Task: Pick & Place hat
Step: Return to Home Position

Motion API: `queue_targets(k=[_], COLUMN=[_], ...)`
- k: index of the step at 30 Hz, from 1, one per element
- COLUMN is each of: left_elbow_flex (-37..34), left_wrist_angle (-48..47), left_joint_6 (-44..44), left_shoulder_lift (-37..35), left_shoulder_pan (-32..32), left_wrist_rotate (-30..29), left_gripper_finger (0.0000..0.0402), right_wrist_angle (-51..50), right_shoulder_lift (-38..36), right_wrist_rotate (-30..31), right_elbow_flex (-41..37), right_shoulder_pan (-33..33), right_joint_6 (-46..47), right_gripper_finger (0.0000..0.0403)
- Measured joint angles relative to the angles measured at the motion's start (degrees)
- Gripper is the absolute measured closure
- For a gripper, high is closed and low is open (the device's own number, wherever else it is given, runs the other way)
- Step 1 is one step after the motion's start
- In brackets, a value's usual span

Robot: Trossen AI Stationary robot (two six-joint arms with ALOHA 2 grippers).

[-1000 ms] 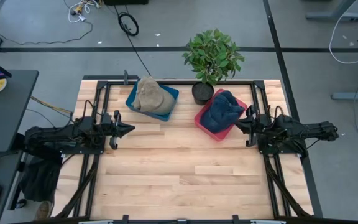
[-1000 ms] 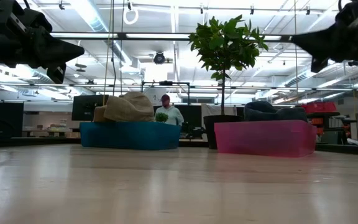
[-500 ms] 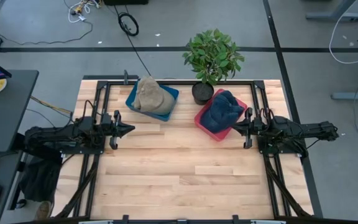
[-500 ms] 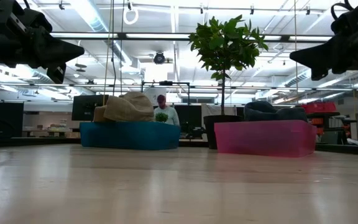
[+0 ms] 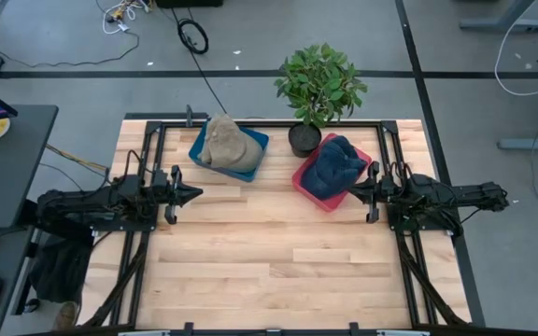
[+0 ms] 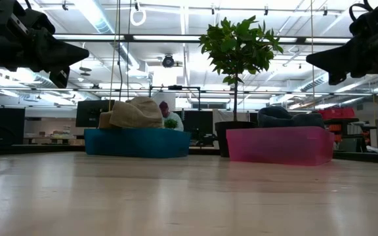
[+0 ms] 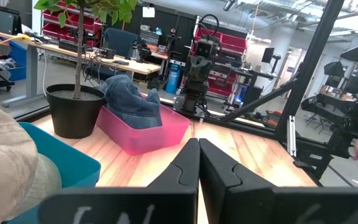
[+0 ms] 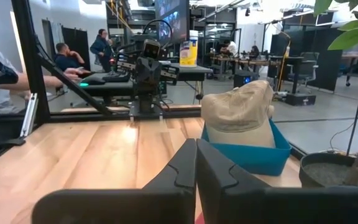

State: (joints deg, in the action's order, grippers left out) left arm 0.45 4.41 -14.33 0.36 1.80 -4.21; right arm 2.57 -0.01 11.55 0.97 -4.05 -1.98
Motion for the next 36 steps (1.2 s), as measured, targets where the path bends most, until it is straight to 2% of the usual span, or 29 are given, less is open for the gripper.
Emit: queue_targets(k=[10,36], left_elbow_flex=[0.0,0.0], left_wrist_angle=[0.01,-0.01], left_joint_6=[0.03,0.01], left_shoulder_lift=[0.0,0.0], left_shoulder_pan=[0.0,0.0], left_wrist_rotate=[0.0,0.0], left_gripper_finger=[0.0396,0.0396], right_wrist_angle=[0.01,0.01], right_shoulder_lift=[0.0,0.0], right_wrist_rotate=[0.0,0.0], right_elbow_flex=[0.0,0.0], right_shoulder_pan=[-0.01,0.0], right_joint_6=[4.49,4.51], right_gripper_finger=[0.0392,0.0392])
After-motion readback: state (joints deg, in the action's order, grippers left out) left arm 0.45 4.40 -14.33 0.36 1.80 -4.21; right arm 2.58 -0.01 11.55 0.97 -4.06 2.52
